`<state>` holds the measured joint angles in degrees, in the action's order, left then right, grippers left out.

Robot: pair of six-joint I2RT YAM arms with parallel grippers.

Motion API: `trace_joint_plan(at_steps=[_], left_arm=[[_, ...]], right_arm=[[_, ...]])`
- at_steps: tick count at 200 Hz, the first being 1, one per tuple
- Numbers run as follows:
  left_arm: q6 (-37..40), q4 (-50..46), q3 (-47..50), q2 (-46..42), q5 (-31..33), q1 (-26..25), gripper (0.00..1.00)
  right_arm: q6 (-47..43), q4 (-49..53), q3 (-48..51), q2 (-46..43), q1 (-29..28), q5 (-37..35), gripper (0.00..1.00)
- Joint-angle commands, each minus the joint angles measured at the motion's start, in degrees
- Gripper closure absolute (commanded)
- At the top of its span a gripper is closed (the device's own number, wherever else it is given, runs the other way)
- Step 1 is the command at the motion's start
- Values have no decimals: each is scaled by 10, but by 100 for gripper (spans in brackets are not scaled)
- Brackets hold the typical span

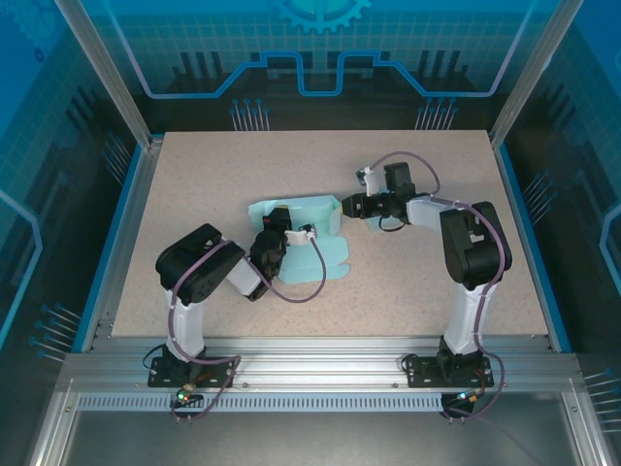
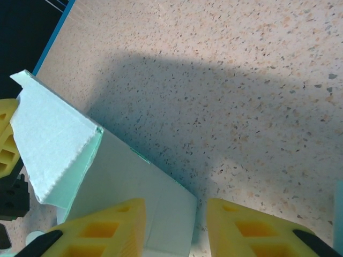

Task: Fold the paper box

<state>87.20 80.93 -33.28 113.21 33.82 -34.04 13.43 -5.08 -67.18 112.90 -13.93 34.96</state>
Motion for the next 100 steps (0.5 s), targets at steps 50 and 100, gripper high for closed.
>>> trace_joint_plan(at_steps=[50, 100], left_arm=[[7, -8, -6, 17, -6, -7, 100], [8, -8, -6, 17, -7, -7, 100]], right_arm=[[-38, -5, 46, -48, -22, 4, 59], [-51, 1, 57, -56, -32, -1, 56]])
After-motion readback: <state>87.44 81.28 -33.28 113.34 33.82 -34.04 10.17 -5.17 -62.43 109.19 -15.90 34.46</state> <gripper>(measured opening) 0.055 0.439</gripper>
